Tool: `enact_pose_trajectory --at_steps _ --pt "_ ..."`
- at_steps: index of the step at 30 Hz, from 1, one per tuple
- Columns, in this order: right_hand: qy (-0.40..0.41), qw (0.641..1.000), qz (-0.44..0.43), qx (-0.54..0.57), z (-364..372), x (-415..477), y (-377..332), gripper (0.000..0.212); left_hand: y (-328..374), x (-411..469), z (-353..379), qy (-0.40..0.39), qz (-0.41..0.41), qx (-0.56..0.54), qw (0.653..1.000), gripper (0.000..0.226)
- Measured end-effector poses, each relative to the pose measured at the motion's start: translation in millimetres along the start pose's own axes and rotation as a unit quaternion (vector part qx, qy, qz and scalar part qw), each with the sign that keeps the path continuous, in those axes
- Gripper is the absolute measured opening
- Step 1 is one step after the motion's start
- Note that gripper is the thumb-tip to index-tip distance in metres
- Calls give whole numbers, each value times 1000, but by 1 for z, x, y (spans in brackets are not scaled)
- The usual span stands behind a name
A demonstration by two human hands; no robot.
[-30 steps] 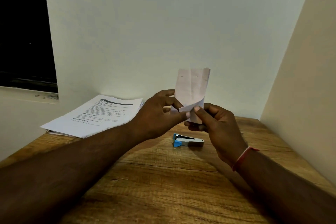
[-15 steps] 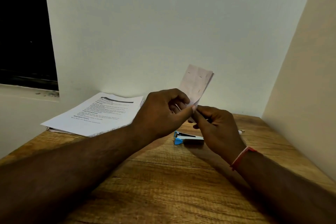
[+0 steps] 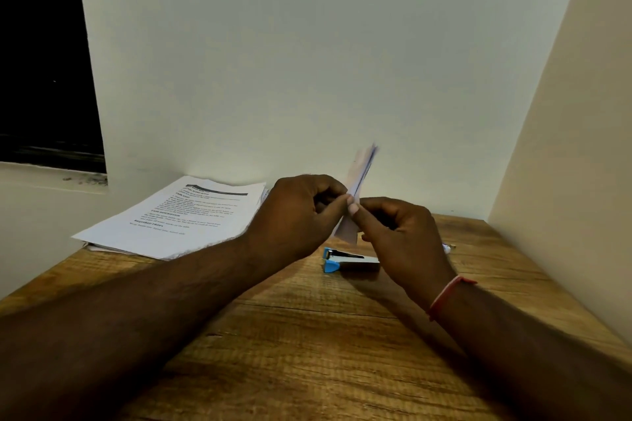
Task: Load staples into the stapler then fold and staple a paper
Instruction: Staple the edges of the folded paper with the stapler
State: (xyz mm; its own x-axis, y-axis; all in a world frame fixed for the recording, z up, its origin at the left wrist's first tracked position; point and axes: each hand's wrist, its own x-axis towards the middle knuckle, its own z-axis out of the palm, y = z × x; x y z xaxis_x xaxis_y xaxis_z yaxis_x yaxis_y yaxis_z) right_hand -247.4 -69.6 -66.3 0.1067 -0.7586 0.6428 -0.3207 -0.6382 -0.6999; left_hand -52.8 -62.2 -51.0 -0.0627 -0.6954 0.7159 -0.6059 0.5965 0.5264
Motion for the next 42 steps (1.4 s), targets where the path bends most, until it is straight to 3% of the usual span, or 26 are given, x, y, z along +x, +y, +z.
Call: enact_pose_trajectory --at_steps 6,18,29,36,42 --pt "12 995 80 54 -1 1 4 18 -1 -5 7 -12 -25 -20 999 14" --pt "19 995 86 47 -1 1 5 15 4 -8 6 -22 -117 -126 985 18" --pt "-40 992 -33 -114 -2 -3 -2 10 5 -1 -1 30 -101 -123 987 14" --pt "-29 998 24 -54 -3 1 2 15 6 -3 0 6 -128 -172 977 17" --pt "12 995 -48 -90 -3 -4 -3 10 7 -6 2 -32 -118 -188 975 23"
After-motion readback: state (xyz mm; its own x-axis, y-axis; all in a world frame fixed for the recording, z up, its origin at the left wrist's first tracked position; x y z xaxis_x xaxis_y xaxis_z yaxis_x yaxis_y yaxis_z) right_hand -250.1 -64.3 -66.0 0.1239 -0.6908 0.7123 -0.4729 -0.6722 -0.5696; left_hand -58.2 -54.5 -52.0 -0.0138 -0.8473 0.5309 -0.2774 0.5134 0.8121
